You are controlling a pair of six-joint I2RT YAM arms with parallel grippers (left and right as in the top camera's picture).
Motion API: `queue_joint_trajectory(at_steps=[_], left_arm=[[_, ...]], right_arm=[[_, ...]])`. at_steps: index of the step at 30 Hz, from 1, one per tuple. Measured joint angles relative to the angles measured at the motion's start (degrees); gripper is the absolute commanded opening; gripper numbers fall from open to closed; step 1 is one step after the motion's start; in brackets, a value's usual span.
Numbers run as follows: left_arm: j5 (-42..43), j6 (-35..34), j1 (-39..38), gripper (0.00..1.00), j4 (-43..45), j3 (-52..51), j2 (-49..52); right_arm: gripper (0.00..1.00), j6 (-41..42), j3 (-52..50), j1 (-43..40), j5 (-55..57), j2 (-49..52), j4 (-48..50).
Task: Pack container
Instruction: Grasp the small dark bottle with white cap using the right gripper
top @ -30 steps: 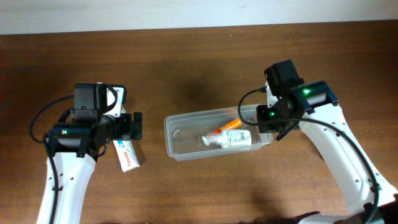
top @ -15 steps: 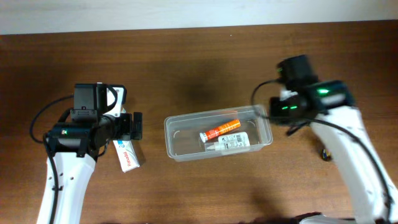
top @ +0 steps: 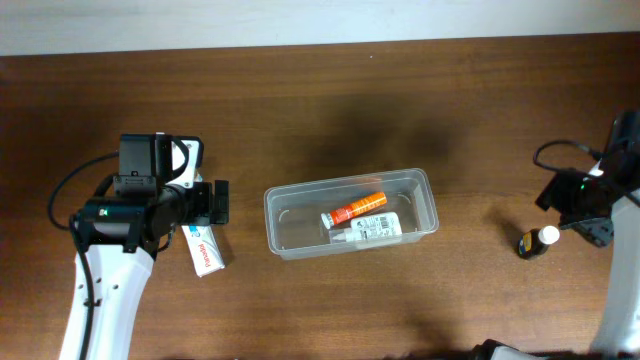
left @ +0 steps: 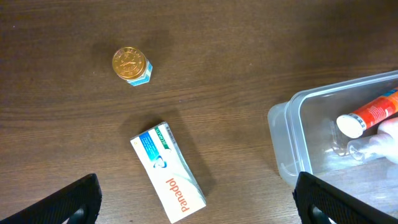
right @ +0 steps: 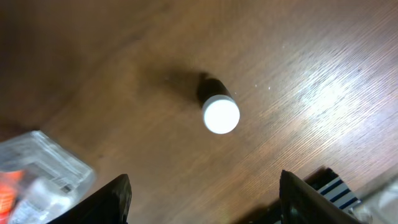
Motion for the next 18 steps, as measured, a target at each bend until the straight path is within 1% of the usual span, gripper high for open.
queue_joint_trajectory(at_steps=[4,13,15,18], left_arm=[[0.0,0.0,0.0,1.0,0.0,0.0,0.0],[0.0,0.0,0.0,0.99,0.0,0.0,0.0],[0.0,0.0,0.0,0.99,-0.1,0.0,0.0],[0.0,0.0,0.0,0.99,-0.3,0.0,0.0]], right_arm=[[0.68,-1.6,-3.3,-2.4,-0.6,5.1,1.6],[0.67,-3.5,-3.7,-2.6,-1.0,14.0,2.6],[0.64,-3.6,-3.7,-2.6,-1.0,15.2,2.9],[0.54,-4.0,-3.8,-2.6,-1.0,16.2,3.6]])
